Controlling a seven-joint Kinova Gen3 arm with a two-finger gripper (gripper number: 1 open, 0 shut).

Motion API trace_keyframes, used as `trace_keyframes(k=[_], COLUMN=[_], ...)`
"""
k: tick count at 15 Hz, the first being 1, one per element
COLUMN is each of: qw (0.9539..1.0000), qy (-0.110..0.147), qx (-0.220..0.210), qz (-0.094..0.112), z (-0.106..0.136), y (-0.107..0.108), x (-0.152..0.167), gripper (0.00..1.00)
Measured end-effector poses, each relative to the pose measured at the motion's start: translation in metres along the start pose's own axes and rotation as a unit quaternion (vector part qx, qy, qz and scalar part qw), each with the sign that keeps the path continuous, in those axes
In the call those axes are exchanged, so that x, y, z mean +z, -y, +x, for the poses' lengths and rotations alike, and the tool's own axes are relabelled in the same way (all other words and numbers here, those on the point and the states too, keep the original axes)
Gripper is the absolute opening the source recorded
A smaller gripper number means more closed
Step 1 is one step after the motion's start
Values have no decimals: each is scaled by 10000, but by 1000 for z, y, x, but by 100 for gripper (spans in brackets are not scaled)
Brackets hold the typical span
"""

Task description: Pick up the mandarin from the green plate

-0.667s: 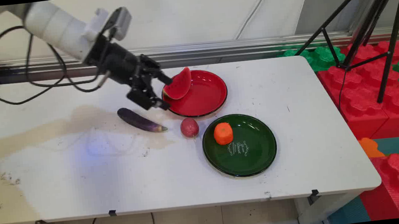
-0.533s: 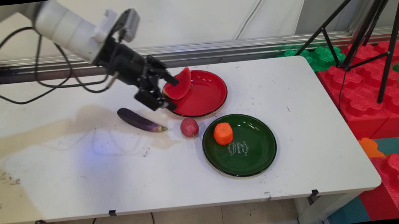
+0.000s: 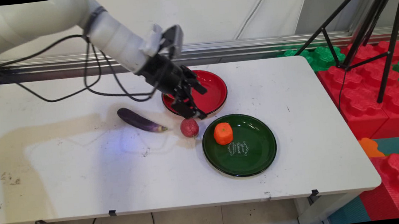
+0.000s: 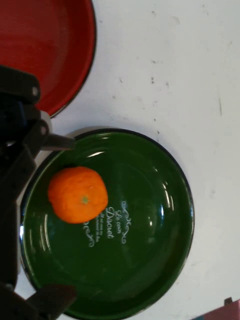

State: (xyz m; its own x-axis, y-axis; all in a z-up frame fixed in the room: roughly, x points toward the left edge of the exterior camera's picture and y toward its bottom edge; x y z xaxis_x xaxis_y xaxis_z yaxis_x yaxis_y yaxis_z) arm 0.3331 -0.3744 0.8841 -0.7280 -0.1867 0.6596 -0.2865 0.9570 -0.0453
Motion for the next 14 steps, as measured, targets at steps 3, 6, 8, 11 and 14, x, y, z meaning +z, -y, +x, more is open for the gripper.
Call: trace_keyframes(k=[3,6,8,11,14], qw=[9999,9994,9989,9979,9967], qy=[137,334,459,622,782], qx=[60,60,42,84,132], qz=[-38,-89,-121,-153,-144], z=[7,11,13,15,14], y=[2,2,0,-2,-3], x=[24,52,69,90,106], gripper=[100,100,100,100,100])
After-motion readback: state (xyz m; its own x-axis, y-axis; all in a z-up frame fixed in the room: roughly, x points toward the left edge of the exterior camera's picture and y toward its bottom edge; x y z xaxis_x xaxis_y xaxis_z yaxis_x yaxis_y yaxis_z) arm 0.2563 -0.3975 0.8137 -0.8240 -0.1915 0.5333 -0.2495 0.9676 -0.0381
